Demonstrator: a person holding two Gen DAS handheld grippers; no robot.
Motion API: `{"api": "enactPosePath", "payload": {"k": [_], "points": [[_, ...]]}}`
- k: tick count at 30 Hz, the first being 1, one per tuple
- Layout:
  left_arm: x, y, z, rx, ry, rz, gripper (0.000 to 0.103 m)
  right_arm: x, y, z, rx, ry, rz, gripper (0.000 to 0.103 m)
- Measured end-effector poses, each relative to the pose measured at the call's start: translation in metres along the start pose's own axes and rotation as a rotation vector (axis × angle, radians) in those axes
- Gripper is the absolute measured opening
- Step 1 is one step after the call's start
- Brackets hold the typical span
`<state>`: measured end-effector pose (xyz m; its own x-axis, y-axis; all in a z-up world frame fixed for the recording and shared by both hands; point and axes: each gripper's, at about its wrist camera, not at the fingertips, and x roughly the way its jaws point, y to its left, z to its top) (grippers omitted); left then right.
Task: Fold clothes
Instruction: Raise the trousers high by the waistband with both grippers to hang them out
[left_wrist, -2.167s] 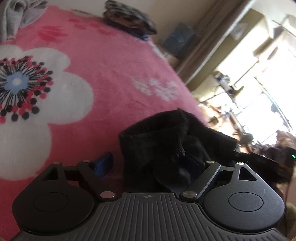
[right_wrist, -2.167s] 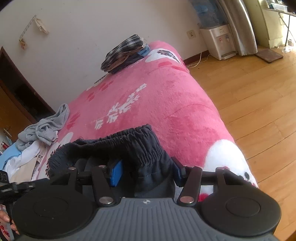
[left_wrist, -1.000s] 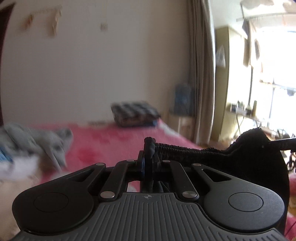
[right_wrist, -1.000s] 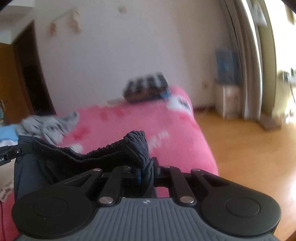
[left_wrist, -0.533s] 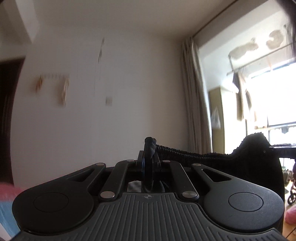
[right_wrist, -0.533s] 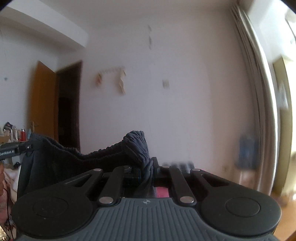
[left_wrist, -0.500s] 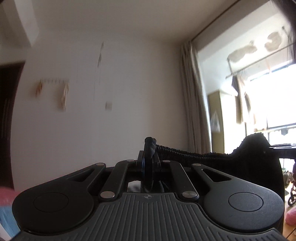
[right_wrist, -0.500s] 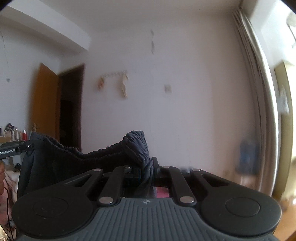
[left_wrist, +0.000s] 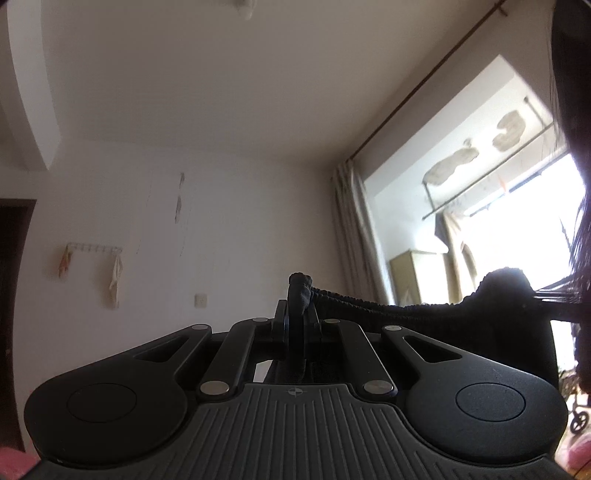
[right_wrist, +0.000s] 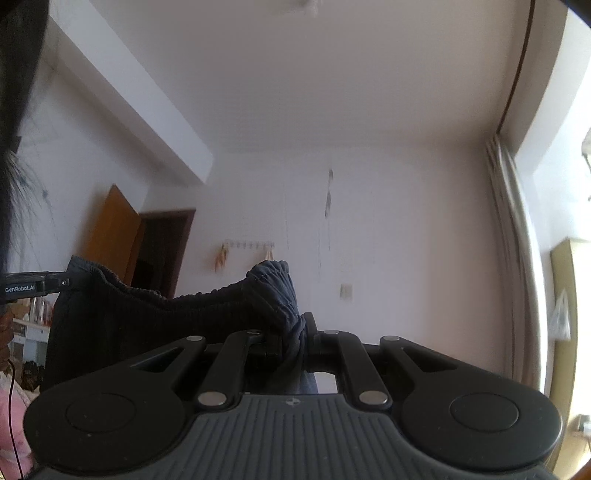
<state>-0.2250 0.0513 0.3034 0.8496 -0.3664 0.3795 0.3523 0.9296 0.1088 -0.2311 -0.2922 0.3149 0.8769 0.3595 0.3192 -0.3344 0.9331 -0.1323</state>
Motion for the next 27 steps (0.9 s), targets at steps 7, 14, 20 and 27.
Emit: {"api": "enactPosePath", "payload": {"k": [7, 14, 20, 27], "points": [[-0.026, -0.007, 0.033, -0.001, -0.049, -0.025, 0.005, -0.042, 0.009, 0.037, -0.021, -0.097, 0.016, 0.009], [-0.048, -0.012, 0.052, -0.024, -0.082, -0.055, 0.005, -0.072, 0.009, 0.063, 0.014, -0.136, 0.051, 0.009], [-0.038, -0.013, 0.039, -0.064, -0.016, -0.063, 0.005, -0.08, -0.003, 0.061, 0.046, -0.086, 0.056, 0.009], [0.001, -0.003, -0.023, -0.137, 0.178, -0.033, 0.005, -0.045, -0.019, 0.019, 0.113, 0.112, 0.051, 0.009]]}}
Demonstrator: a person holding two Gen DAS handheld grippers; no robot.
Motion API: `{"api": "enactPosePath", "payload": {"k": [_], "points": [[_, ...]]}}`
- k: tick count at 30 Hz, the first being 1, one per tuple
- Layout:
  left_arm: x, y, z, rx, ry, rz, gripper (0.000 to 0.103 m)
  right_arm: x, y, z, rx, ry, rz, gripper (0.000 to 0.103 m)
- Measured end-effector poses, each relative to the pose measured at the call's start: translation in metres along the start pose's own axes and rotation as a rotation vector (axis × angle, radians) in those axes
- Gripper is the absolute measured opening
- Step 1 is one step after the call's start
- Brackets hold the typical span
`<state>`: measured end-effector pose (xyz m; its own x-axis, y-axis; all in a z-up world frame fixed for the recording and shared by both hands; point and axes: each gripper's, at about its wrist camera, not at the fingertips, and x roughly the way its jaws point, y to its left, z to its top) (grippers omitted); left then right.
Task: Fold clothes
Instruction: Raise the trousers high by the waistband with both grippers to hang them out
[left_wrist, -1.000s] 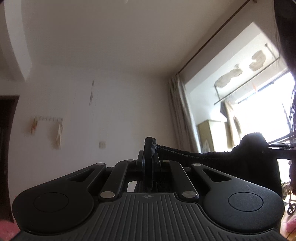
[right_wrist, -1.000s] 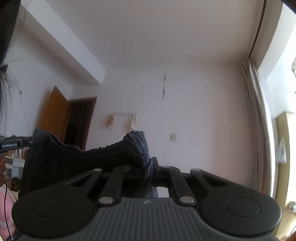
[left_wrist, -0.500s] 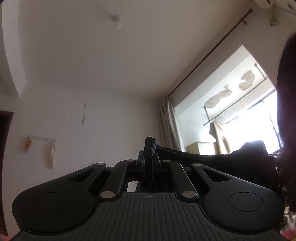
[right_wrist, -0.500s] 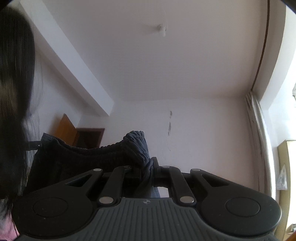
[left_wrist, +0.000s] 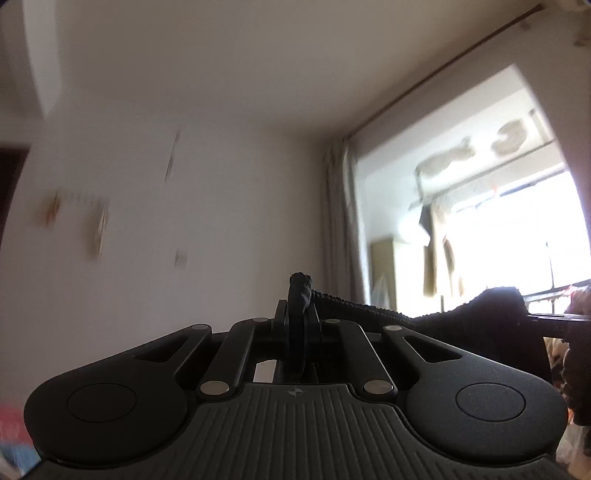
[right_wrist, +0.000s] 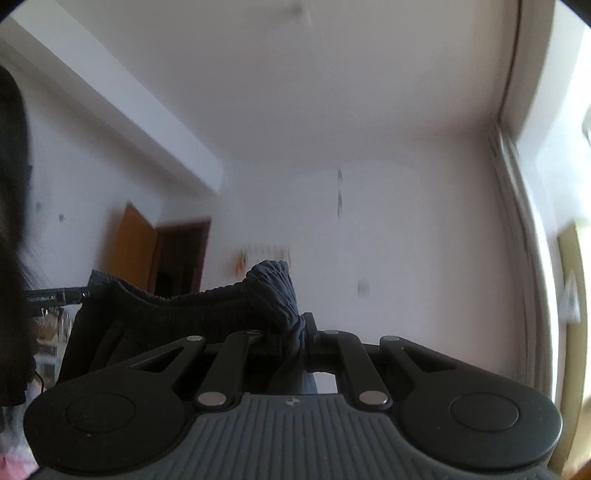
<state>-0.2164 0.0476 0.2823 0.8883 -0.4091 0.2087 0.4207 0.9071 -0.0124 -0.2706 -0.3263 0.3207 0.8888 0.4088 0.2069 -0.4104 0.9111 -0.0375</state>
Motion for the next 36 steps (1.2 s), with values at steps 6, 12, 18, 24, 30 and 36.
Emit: {"api": "enactPosePath", "payload": {"k": [6, 12, 18, 24, 30, 36], "points": [[0.089, 0.031, -0.085, -0.044, 0.273, 0.064, 0.005, 0.072, -0.023, -0.071, 0.023, 0.243, -0.066, 0.009], [0.16, 0.064, -0.167, -0.071, 0.535, 0.114, 0.005, 0.163, -0.051, -0.153, 0.019, 0.484, -0.108, 0.009], [0.209, 0.085, -0.238, -0.09, 0.682, 0.166, 0.005, 0.231, -0.068, -0.235, 0.063, 0.671, -0.14, 0.009], [0.231, 0.108, -0.292, -0.091, 0.773, 0.205, 0.005, 0.263, -0.079, -0.307, 0.11, 0.783, -0.172, 0.009], [0.257, 0.124, -0.339, -0.091, 0.845, 0.232, 0.006, 0.293, -0.097, -0.359, 0.141, 0.862, -0.192, 0.009], [0.281, 0.134, -0.365, -0.098, 0.868, 0.216, 0.005, 0.316, -0.117, -0.4, 0.183, 0.898, -0.2, 0.008]]}}
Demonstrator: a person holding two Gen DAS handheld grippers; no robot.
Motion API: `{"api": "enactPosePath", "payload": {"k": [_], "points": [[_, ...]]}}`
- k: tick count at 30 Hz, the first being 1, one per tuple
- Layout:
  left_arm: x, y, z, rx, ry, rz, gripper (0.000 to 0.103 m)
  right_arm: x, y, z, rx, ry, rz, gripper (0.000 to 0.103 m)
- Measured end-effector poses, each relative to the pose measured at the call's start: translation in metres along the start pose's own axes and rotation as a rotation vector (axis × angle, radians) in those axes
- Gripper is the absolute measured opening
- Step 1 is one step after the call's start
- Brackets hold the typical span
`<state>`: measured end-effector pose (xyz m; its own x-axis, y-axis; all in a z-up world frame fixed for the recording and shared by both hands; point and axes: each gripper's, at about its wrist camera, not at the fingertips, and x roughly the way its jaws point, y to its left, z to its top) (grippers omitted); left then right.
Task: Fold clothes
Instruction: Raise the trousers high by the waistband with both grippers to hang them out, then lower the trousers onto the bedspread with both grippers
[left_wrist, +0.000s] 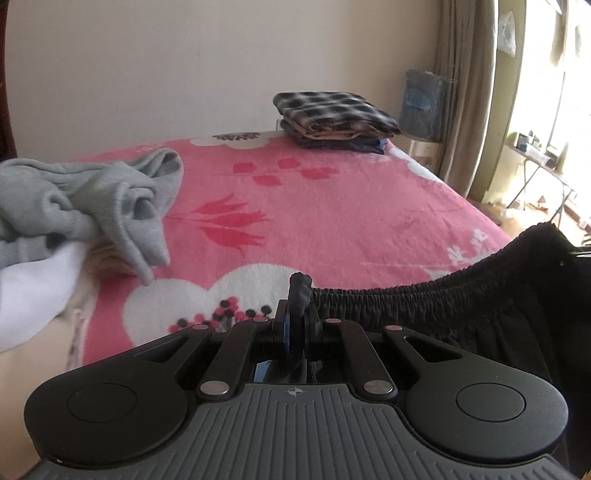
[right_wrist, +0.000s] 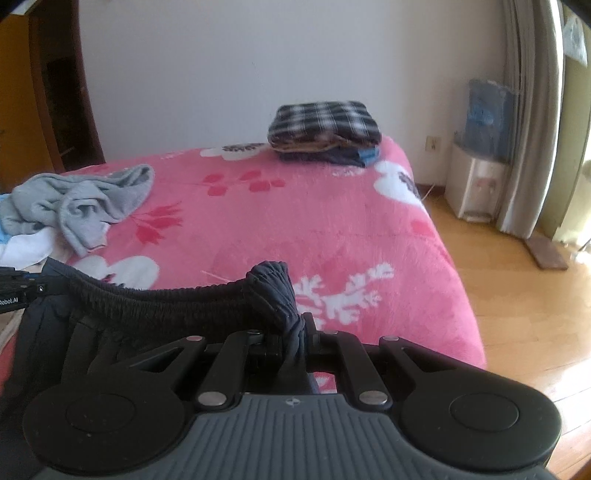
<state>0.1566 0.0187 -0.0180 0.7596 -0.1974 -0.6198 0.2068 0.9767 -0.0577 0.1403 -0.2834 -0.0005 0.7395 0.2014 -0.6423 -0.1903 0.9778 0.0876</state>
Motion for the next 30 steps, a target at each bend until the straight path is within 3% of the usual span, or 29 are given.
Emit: {"api": "enactPosePath", "payload": {"k": [7, 12, 17, 22, 26, 30], "points": [[0.039, 0.01, 0.001, 0.019, 0.035, -0.018, 0.006, 0.039, -0.016, 0.003, 0.023, 0.018, 0.01, 0.008], [0.065, 0.023, -0.013, -0.026, 0.085, -0.019, 0.008, 0.075, -0.017, -0.011, 0.023, 0.071, 0.007, 0.008], [0.075, 0.044, -0.014, -0.124, 0.123, -0.072, 0.024, 0.089, -0.03, -0.015, 0.07, 0.109, 0.052, 0.014], [0.075, 0.073, -0.008, -0.302, 0.162, -0.141, 0.046, 0.091, -0.067, -0.008, 0.253, 0.156, 0.191, 0.046], [0.071, 0.096, -0.009, -0.516, 0.162, -0.172, 0.061, 0.089, -0.103, -0.014, 0.523, 0.171, 0.3, 0.061], [0.064, 0.107, -0.009, -0.608, 0.148, -0.136, 0.065, 0.079, -0.13, -0.024, 0.695, 0.117, 0.305, 0.07]]}}
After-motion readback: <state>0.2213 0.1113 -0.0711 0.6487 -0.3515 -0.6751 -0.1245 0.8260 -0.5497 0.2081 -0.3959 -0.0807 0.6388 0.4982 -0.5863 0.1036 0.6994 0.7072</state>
